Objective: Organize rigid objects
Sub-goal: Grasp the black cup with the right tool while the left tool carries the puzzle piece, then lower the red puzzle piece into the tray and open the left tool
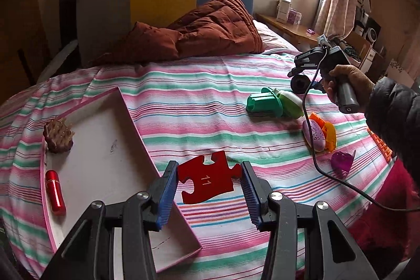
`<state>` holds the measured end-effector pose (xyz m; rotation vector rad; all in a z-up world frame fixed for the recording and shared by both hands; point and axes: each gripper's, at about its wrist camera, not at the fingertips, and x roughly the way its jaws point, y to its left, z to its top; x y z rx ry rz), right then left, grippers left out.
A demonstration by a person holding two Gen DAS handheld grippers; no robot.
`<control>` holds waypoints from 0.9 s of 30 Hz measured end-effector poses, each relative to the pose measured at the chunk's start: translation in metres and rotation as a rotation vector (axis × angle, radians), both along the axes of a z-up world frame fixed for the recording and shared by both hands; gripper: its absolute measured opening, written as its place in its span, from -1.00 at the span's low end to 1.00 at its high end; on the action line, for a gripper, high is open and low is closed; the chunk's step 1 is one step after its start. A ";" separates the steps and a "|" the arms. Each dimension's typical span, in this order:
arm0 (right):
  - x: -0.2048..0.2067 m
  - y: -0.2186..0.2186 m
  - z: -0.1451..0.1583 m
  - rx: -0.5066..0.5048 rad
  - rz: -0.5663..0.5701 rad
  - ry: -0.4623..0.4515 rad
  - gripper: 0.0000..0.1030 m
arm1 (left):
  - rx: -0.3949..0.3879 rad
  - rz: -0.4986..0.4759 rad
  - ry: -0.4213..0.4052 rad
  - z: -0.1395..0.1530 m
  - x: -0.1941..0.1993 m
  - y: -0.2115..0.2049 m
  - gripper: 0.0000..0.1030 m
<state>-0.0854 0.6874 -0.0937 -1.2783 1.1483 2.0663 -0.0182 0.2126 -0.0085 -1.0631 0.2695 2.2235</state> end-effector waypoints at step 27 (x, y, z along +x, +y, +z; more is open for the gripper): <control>0.053 -0.111 0.004 0.374 0.360 -0.131 -0.16 | 0.036 0.401 -0.090 -0.019 -0.020 -0.181 -0.07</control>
